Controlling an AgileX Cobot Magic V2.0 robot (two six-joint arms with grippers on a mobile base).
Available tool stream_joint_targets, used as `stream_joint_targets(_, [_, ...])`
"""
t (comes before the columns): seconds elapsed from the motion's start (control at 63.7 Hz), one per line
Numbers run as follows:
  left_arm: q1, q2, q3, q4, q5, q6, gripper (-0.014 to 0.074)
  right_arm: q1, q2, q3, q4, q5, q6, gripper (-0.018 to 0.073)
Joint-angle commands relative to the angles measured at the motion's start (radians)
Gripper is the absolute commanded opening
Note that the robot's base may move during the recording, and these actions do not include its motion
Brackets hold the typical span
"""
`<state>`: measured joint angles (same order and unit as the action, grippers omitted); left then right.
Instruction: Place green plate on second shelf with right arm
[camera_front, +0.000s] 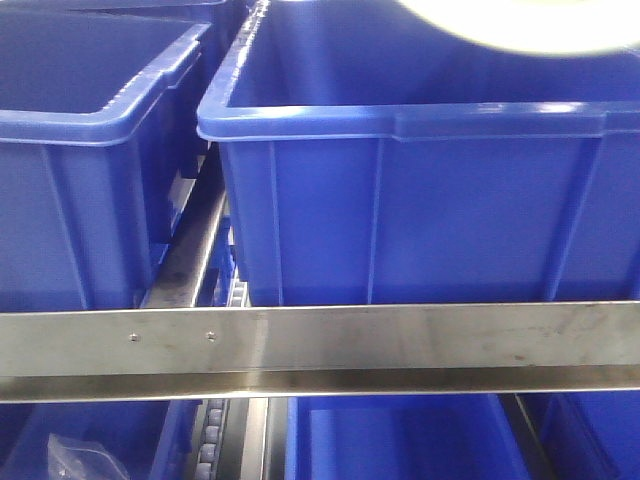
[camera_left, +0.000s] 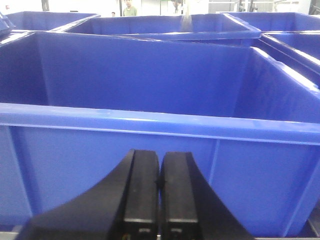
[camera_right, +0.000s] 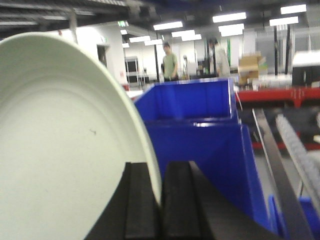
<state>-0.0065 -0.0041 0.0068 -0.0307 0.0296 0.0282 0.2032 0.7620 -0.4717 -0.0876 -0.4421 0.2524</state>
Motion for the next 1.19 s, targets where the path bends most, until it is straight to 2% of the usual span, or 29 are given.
stream_joint_targets(0.0, [-0.002,-0.017,0.040,-0.003,-0.088,-0.002,0.0130,-0.005,0.187,-0.166,0.059,-0.112,0.009,0.0055])
stream_joint_targets(0.188, [-0.002,-0.017,0.040,-0.003,-0.088,-0.002,0.0130,-0.005,0.595,-0.476,0.061,-0.071,0.009,0.0058])
stream_joint_targets(0.204, [-0.002,-0.017,0.040,-0.003,-0.088,-0.002,0.0130,-0.006,0.621,-0.508,0.061,-0.065,0.009,0.0060])
stream_joint_targets(0.22, [-0.002,-0.017,0.040,-0.003,-0.088,-0.002,0.0130,-0.006,0.752,-0.626,0.061,-0.006,0.009,0.0060])
stream_joint_targets(0.235, [-0.002,-0.017,0.040,-0.003,-0.088,-0.002,0.0130,-0.006,0.782,-0.647,0.061,0.006,0.009,0.0060])
stream_joint_targets(0.329, [-0.002,-0.017,0.040,-0.003,-0.088,-0.002,0.0130,-0.005,0.875,-0.766,0.061,0.080,0.009,0.0087])
stream_joint_targets(0.518, [-0.002,-0.017,0.040,-0.003,-0.088,-0.002,0.0130,-0.005,0.949,-0.909,0.061,0.172,0.009,0.0307])
stream_joint_targets(0.643, [-0.002,-0.017,0.040,-0.003,-0.088,-0.002,0.0130,-0.005,0.943,-0.924,0.061,0.235,0.009,0.0342])
stream_joint_targets(0.769, [-0.002,-0.017,0.040,-0.003,-0.088,-0.002,0.0130,-0.005,0.898,-0.924,0.059,0.347,0.008,0.0314])
stream_joint_targets(0.816, [-0.002,-0.017,0.040,-0.003,-0.088,-0.002,0.0130,-0.006,0.861,-0.924,0.052,0.422,0.008,0.0241])
stream_joint_targets(0.91, [-0.002,-0.017,0.040,-0.003,-0.088,-0.002,0.0130,-0.006,0.783,-0.922,0.011,0.546,0.006,0.0031])
stream_joint_targets(0.973, [-0.002,-0.017,0.040,-0.003,-0.088,-0.002,0.0130,-0.006,0.727,-0.908,-0.046,0.591,0.005,0.0071])
stream_joint_targets(1.036, [-0.002,-0.017,0.040,-0.003,-0.088,-0.002,0.0130,-0.006,0.663,-0.882,-0.095,0.614,0.005,0.0053])
stream_joint_targets(1.177, [-0.002,-0.017,0.040,-0.003,-0.088,-0.002,0.0130,-0.006,0.471,-0.763,-0.114,0.642,0.005,0.0048])
